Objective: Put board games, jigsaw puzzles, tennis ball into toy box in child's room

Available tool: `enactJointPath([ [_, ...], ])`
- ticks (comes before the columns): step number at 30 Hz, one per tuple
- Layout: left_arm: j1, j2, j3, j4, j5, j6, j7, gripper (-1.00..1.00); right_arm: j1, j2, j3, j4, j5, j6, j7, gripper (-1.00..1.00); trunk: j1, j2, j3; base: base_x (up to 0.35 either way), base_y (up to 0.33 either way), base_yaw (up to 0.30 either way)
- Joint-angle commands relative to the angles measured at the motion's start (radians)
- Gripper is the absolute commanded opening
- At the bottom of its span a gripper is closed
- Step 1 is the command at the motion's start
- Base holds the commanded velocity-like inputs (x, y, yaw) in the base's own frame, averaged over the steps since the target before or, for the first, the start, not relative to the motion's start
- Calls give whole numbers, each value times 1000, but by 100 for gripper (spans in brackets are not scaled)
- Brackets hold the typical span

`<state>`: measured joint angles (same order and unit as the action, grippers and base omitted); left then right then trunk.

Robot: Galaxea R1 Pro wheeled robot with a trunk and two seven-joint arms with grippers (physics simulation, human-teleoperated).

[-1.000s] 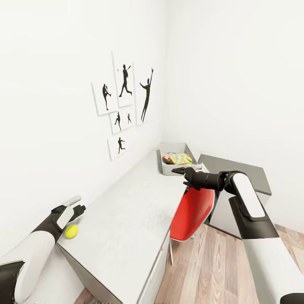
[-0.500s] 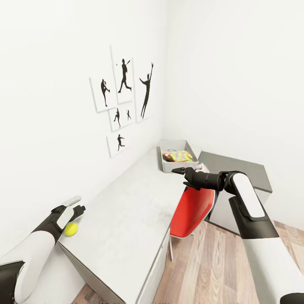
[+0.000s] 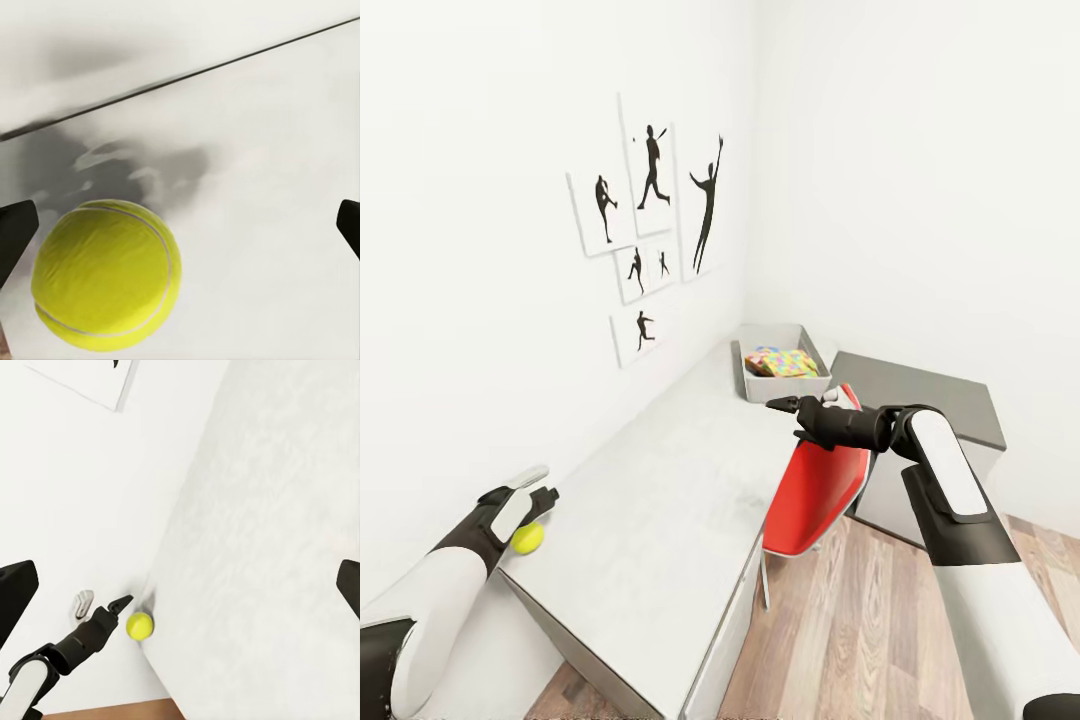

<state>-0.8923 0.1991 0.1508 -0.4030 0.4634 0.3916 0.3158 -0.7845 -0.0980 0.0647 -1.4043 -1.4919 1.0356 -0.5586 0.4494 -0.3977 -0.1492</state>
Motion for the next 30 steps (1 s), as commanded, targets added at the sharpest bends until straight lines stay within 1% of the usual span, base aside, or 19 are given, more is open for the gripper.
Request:
enactJointPath([
  [1,-1,0,1,-2,11,4,7,100,-2,-1,1,-1,-10,0,-10,100,1,-2,-4,0,0,0],
  [2,-1,0,1,-2,11,3,7,100,-2,-1,1,-1,-10,0,-10,100,1,-2,-6,0,0,0],
  [9,6,1,2,-1,12,-1,63,100,-1,0,1,0,-10,0,-10,100,1,-2,-17,0,0,0],
  [11,8,1,2,-1,12,-1,68,100,-1,6,1,1,-10,1,-10,100,1,-2,-20,0,0,0],
  [14,10,2,2,0,12,-1,72,100,-1,18,1,1,-7,4,-10,100,1,-2,-25,0,0,0],
  [17,11,0,2,0,12,0,73,100,-2,23,1,2,-6,5,-10,100,1,-2,-30,0,0,0],
  [22,12,-4,1,0,11,4,72,100,-2,25,1,2,-5,3,-10,100,1,-2,-35,0,0,0],
  [30,12,-5,1,0,11,5,71,100,-2,26,1,1,-5,3,-10,100,1,-2,-36,0,0,0],
])
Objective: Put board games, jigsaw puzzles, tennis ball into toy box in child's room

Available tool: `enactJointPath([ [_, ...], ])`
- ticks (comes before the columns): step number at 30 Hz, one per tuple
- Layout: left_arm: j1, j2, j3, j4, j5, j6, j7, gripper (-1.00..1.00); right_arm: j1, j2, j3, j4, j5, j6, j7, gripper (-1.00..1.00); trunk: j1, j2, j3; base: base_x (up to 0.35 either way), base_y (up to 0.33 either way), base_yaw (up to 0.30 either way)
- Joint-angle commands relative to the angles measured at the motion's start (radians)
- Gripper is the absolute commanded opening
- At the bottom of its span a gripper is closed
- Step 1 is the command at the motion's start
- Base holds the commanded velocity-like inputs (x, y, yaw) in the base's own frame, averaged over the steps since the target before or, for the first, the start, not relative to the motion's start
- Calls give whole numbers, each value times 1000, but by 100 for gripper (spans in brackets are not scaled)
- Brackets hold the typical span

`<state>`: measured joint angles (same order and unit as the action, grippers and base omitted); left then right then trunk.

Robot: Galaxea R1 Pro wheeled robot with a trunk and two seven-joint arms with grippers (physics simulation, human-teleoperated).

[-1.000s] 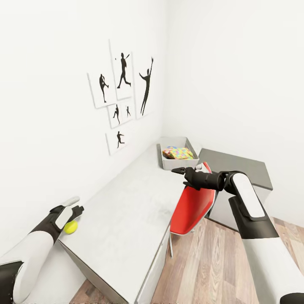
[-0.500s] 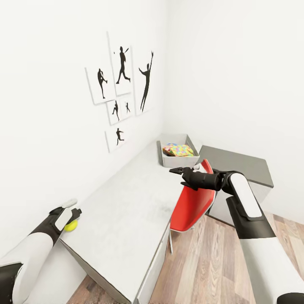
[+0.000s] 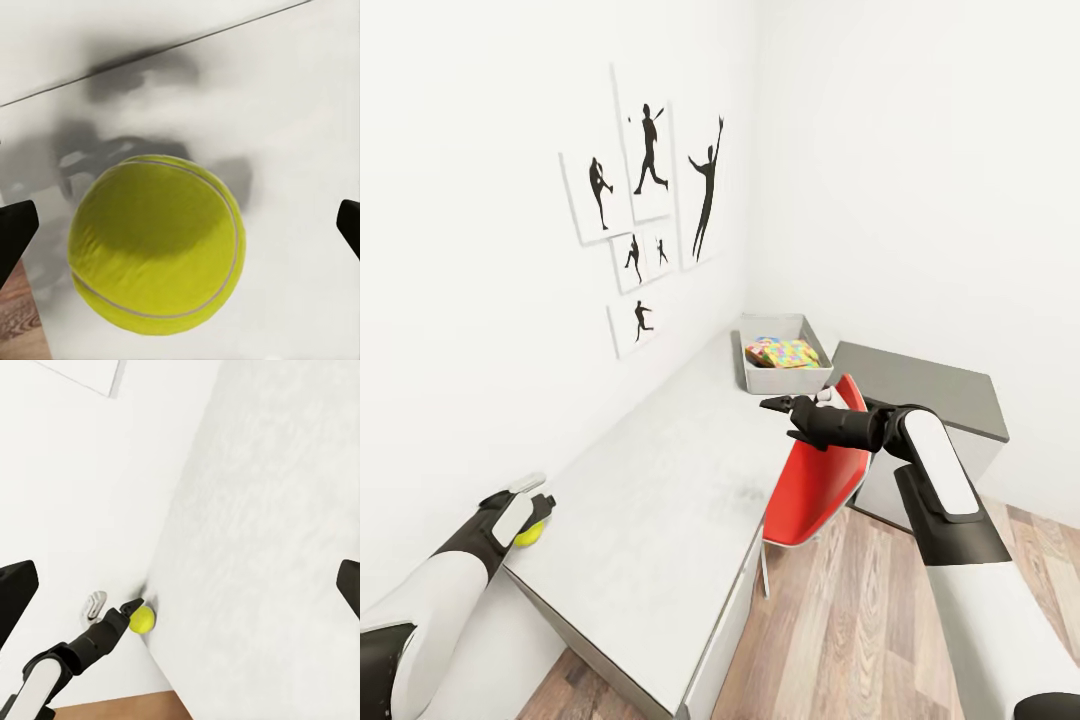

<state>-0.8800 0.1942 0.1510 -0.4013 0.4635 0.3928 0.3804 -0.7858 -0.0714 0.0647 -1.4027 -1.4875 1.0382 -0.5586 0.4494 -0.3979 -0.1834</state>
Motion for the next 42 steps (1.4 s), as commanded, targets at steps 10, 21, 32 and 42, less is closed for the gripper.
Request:
enactJointPath([
  [10,0,5,1,-2,12,-2,8,100,-2,3,1,0,-11,1,-10,100,1,-2,-9,0,0,0],
  [21,1,6,1,-2,12,-3,8,100,-2,5,1,-5,-11,0,-10,100,1,-2,-15,0,0,0],
  [32,9,7,2,-2,11,-3,8,100,-1,5,1,-3,-13,0,-10,100,1,-2,-24,0,0,0],
  [42,10,7,1,-2,10,-4,8,-100,-1,5,1,-6,-13,0,-10,100,1,-2,-27,0,0,0],
])
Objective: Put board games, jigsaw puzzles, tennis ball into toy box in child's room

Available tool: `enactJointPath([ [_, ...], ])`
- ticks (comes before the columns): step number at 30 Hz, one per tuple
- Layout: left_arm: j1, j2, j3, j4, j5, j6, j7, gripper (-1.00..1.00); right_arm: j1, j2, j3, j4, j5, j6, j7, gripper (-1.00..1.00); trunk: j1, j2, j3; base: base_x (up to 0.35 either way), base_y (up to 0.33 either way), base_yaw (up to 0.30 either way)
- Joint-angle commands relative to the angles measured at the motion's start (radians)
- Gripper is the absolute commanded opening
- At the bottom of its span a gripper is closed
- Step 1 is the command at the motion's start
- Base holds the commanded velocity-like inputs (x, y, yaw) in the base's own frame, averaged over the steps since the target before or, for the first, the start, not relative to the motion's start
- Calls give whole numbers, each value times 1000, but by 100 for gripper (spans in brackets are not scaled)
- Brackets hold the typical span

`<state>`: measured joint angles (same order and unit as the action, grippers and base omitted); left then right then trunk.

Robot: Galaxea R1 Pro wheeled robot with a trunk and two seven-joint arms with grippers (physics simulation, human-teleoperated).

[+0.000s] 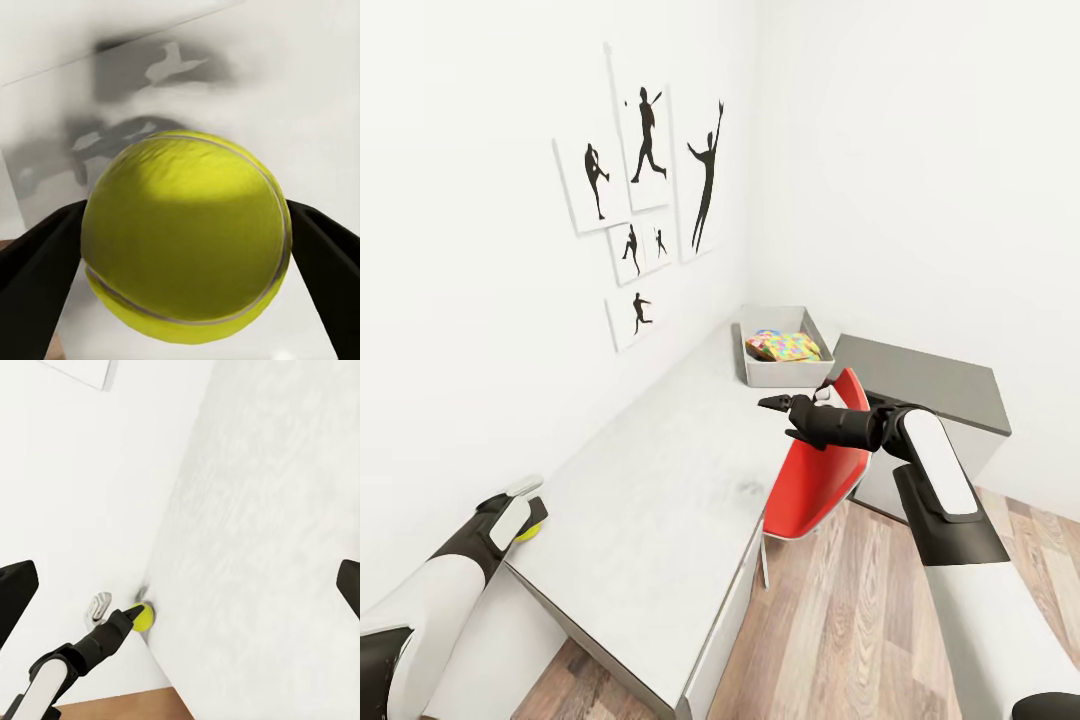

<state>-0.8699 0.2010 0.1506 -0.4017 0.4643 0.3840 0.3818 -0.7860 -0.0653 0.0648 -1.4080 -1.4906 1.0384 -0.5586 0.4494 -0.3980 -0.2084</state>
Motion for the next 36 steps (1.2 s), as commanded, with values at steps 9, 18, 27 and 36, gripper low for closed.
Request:
enactJointPath([
  [9,0,0,1,-2,7,3,-2,-100,-1,-1,1,-1,-10,0,-10,100,1,-2,-2,0,0,0],
  [18,0,-2,1,-2,7,3,-6,-100,-1,-1,1,0,-10,0,-10,100,1,-2,-2,-7,0,0],
  [27,0,-3,2,-2,12,3,-6,-100,-1,-2,1,1,-9,2,-10,100,1,-2,6,-1,0,0],
  [36,0,-1,9,-5,20,13,-6,-100,-1,-3,1,0,-8,6,-10,100,1,-2,21,0,0,0],
])
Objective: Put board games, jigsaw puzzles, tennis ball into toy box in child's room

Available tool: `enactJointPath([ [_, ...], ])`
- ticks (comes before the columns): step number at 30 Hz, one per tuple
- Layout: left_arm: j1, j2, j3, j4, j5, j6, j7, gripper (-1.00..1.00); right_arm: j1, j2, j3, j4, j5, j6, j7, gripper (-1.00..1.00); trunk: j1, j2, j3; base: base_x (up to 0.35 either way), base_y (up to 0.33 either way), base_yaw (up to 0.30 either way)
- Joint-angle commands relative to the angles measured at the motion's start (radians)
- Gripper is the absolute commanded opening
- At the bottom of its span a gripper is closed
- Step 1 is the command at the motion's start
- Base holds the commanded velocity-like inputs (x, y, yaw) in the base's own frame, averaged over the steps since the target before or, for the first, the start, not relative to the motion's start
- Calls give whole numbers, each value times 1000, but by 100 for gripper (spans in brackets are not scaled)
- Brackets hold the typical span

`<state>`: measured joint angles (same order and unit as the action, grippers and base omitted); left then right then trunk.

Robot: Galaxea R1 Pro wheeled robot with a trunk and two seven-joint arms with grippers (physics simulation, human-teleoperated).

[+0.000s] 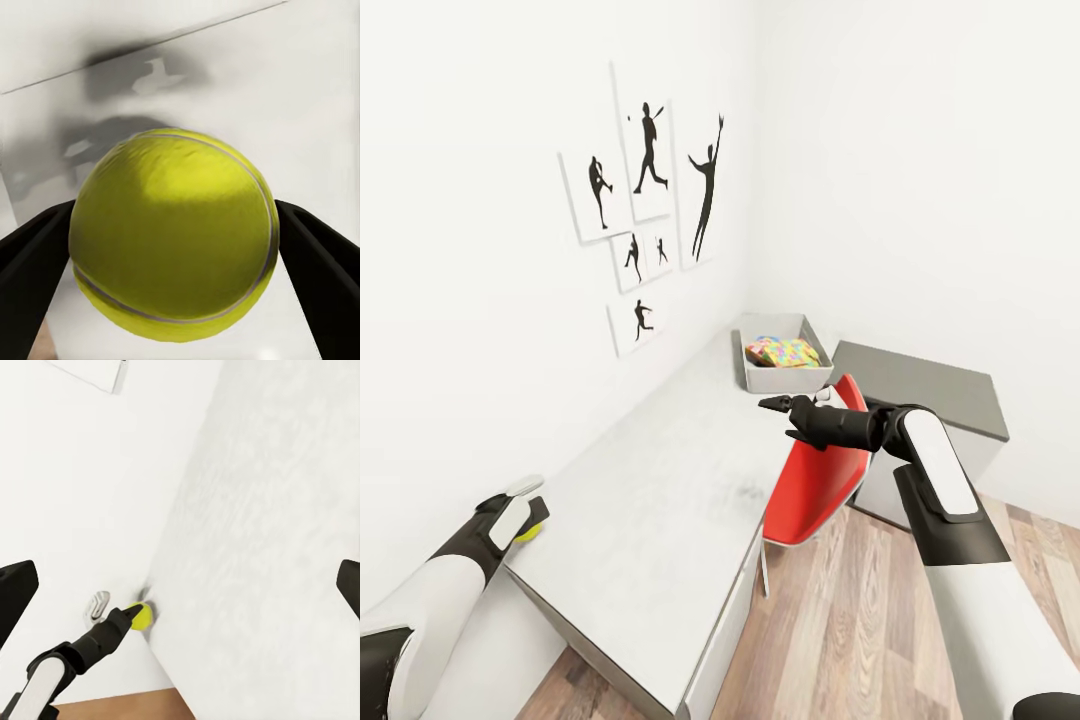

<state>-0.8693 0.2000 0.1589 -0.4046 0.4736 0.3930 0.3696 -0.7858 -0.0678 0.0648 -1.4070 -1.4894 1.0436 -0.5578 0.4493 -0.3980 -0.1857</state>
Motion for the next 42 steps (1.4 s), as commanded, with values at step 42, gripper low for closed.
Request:
enactJointPath([
  [42,-1,99,8,-71,14,454,-645,-100,122,-19,50,-134,7,0,-8,100,1,-2,65,0,0,0],
])
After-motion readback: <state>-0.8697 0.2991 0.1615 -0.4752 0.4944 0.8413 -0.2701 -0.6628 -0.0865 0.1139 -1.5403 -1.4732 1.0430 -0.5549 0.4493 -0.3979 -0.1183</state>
